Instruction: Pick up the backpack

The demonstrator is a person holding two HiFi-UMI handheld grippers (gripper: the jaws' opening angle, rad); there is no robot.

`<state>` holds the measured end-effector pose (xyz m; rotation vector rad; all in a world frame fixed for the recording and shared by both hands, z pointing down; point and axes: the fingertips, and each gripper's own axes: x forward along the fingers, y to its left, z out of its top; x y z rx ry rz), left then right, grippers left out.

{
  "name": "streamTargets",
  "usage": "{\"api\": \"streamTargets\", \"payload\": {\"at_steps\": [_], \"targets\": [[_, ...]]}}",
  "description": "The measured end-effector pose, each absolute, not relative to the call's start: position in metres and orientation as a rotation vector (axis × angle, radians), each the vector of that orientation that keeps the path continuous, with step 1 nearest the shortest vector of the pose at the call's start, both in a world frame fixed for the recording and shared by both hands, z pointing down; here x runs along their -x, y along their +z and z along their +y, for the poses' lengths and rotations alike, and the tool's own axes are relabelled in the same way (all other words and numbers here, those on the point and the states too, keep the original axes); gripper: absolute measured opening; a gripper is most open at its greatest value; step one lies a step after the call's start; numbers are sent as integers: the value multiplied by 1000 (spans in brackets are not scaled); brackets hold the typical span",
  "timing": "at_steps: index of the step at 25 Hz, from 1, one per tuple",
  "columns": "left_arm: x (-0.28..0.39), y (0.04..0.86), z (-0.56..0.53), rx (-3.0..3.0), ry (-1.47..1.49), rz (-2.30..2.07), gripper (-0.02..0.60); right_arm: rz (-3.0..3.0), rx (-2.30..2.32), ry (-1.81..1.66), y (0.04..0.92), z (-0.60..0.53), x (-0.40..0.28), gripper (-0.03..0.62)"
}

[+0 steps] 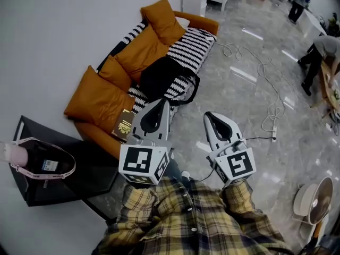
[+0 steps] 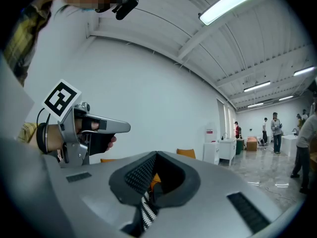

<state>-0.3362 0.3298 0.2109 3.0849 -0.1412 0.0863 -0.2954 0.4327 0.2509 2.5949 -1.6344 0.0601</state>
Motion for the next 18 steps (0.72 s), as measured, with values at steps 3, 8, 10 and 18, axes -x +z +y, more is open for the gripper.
{"api": "streamTargets", "payload": {"at_steps": [3, 8, 10, 18], "targets": [[326, 213, 322, -3086, 89, -152, 18, -1644, -2591, 66, 255, 427, 286, 15], [295, 219, 301, -3079, 92, -150, 18, -1642, -2587, 72, 260, 407, 259, 15], [276, 221, 289, -3077, 88, -145, 18, -1612, -2581, 93, 264, 397, 242, 15], [188, 223, 216, -3050, 70, -150, 18, -1653, -2530, 85, 264, 321, 162, 15]]}}
